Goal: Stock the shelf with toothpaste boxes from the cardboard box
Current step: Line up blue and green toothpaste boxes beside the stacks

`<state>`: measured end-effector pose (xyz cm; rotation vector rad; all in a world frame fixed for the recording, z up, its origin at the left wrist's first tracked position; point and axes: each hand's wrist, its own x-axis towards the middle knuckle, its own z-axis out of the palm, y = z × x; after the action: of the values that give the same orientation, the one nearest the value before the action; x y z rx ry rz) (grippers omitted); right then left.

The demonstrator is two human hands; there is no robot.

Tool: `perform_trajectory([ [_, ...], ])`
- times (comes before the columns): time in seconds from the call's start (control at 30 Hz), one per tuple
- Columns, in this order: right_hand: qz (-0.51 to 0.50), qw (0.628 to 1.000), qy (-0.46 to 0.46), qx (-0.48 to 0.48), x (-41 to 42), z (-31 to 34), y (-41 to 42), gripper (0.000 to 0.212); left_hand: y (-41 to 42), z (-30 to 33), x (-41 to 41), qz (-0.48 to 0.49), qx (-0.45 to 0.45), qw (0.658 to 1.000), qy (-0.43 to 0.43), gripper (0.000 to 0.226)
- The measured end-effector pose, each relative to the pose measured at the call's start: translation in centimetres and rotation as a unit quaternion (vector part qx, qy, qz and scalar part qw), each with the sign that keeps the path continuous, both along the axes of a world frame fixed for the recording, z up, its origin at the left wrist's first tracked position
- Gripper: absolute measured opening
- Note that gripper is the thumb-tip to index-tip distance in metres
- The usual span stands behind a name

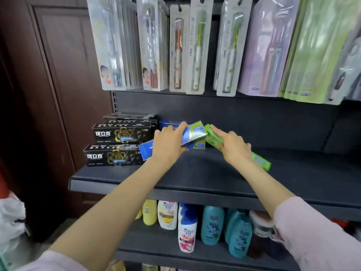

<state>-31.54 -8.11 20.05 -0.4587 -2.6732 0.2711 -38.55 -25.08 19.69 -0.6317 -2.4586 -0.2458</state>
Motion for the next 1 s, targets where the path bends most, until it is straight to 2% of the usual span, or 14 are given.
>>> perform_trajectory([
  [0.07, -0.034, 0.997, -0.017, 0.074, -1.4, -0.4, 1.3, 0.076, 1.1, 0.1, -1.2, -0.003, -0.001, 1.0, -0.007, 0.069],
  [0.17, -0.058, 0.994, -0.038, 0.08, -3.6, -0.2, 3.6, 0.064, 2.9, 0.8, -3.2, -0.013, -0.01, 1.0, -0.004, 0.068],
  [0.3, -0.04, 0.985, -0.104, 0.133, -6.3, -0.2, 6.5, 0.064, 5.1, 1.7, -5.8, -0.008, -0.037, 0.999, 0.013, 0.069],
  [0.5, -0.009, 0.973, -0.127, 0.194, -11.1, -0.8, 10.5, 0.068, 7.4, 1.5, -9.3, 0.008, -0.055, 0.998, -0.007, 0.07],
  [0.63, 0.005, 0.98, -0.098, 0.175, -13.2, -2.3, 11.0, 0.055, 8.6, 0.9, -10.9, -0.006, -0.049, 0.998, -0.031, 0.072],
  [0.9, 0.028, 0.99, -0.124, 0.064, -15.0, -4.0, 11.6, 0.041, 8.8, 0.5, -12.2, -0.038, -0.018, 0.997, -0.067, 0.07],
  [1.0, 0.018, 0.985, -0.158, 0.072, -14.6, -3.4, 11.3, 0.047, 8.9, 0.6, -12.1, -0.048, -0.02, 0.996, -0.07, 0.07],
])
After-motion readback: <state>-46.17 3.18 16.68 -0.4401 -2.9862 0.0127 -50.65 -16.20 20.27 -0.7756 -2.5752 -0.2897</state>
